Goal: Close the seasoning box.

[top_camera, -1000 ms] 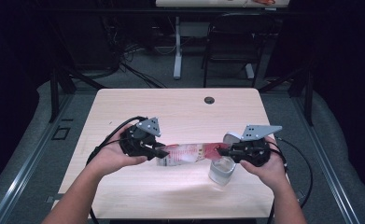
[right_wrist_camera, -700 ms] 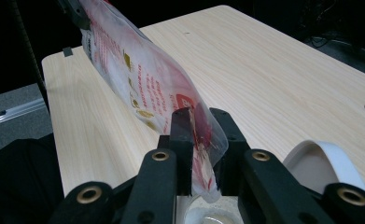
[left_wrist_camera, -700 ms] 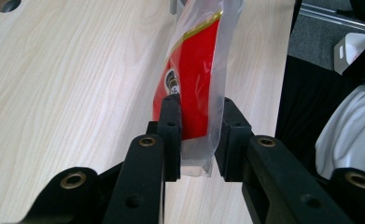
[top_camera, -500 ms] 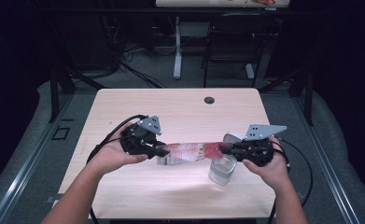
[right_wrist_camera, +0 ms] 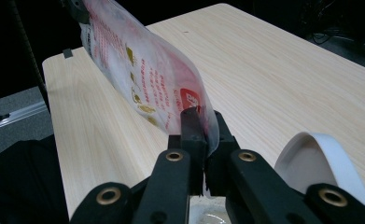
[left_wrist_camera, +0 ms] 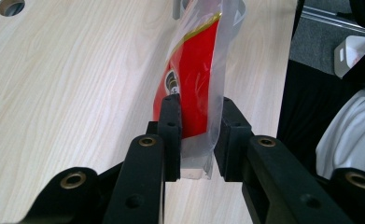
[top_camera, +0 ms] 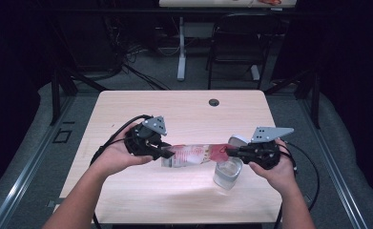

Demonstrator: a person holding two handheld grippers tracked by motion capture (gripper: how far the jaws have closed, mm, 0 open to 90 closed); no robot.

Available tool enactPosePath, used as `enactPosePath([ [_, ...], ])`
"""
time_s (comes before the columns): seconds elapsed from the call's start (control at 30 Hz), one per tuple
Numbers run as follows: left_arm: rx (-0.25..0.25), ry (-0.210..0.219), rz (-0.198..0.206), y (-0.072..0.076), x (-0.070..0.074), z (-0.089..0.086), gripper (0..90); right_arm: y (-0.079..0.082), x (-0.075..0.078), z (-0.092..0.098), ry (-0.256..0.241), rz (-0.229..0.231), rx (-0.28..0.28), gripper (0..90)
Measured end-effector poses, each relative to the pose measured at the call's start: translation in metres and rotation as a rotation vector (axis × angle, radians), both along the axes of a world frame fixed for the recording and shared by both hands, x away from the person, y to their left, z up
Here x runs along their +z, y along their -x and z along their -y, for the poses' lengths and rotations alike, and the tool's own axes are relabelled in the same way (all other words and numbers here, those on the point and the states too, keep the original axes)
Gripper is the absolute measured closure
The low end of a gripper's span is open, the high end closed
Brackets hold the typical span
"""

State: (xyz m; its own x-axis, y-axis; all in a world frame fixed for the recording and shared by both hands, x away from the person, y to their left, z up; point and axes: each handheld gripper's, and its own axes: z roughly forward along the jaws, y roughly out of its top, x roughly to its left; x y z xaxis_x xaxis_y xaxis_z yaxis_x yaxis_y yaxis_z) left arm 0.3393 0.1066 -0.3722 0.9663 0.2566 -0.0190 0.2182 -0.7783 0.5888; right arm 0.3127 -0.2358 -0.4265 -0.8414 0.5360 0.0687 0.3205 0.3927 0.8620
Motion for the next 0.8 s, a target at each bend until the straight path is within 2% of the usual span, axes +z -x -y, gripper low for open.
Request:
enactPosePath([
  [0.3,-0.004,-0.004,0.004,-0.001,0.003,0.003,75.3,-0.001,-0.001,0.002,-0.012,-0.010,-0.003,88.9],
  [0.8,-0.017,-0.004,0.015,0.000,0.011,0.008,75.8,-0.001,-0.001,0.007,-0.003,-0.020,-0.004,88.6],
])
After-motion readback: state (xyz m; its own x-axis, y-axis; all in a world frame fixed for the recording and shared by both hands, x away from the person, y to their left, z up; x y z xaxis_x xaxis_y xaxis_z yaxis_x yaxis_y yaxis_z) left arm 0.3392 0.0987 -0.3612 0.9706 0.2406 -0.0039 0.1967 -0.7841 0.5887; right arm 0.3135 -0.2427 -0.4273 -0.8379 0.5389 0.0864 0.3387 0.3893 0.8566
